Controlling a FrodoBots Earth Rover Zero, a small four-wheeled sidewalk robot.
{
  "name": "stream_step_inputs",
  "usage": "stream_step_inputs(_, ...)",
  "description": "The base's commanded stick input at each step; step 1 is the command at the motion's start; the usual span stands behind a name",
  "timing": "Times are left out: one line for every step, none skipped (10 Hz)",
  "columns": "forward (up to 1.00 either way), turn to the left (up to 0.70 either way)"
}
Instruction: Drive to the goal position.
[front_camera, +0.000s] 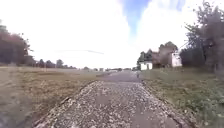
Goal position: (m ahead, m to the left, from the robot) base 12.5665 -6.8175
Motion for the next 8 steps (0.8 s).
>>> stream_step_inputs(1.0,0.0)
stream_step_inputs(1.0,0.0)
stream_step_inputs(1.0,-0.01)
stream_step_inputs(1.0,-0.05)
stream_step_inputs(1.0,-0.36)
stream_step_inputs(1.0,-0.34)
stream_step_inputs(1.0,-0.1)
stream_step_inputs(1.0,0.0)
